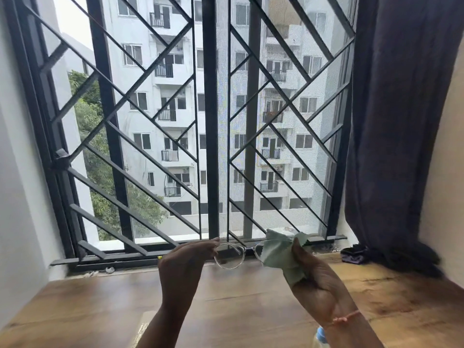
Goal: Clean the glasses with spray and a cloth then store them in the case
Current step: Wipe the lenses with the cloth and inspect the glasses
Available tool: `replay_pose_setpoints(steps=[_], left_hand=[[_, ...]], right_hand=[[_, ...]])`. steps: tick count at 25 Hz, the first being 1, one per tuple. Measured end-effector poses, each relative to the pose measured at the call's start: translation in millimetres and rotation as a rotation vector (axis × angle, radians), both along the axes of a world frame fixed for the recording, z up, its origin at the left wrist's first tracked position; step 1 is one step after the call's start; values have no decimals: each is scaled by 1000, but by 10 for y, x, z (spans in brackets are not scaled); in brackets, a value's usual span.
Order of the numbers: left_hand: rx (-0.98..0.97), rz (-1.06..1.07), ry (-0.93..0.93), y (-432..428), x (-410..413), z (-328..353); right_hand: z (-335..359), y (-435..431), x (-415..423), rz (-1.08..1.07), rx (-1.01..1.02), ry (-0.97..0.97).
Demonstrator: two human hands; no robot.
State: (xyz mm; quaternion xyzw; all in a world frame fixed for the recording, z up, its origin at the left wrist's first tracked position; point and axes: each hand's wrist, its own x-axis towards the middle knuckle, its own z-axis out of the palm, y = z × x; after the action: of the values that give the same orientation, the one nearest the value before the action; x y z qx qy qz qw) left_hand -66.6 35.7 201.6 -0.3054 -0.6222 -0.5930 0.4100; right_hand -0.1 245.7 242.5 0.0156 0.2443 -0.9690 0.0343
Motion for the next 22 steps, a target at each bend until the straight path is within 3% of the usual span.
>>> replay_pose_setpoints(steps=[6, 12, 14, 17, 19, 22], left_hand=[[41, -110, -201, -44, -117, -41], [-360, 213, -215, -36, -282, -21], [-358, 377, -165, -18, -222, 105], [-316, 468, 105, 92, 59, 396], [-417, 491, 226, 206, 243, 530], [-542, 495, 256, 330, 308, 521]], right_hand=[[79, -104, 51, 54, -69, 51], [30, -224, -29, 48, -24, 71], [-43, -246, -95, -4, -4, 80], [-190, -274, -236, -71, 49, 63], [-245, -318, -288, -111, 76, 51], [-255, -348, -291, -218, 92, 48]])
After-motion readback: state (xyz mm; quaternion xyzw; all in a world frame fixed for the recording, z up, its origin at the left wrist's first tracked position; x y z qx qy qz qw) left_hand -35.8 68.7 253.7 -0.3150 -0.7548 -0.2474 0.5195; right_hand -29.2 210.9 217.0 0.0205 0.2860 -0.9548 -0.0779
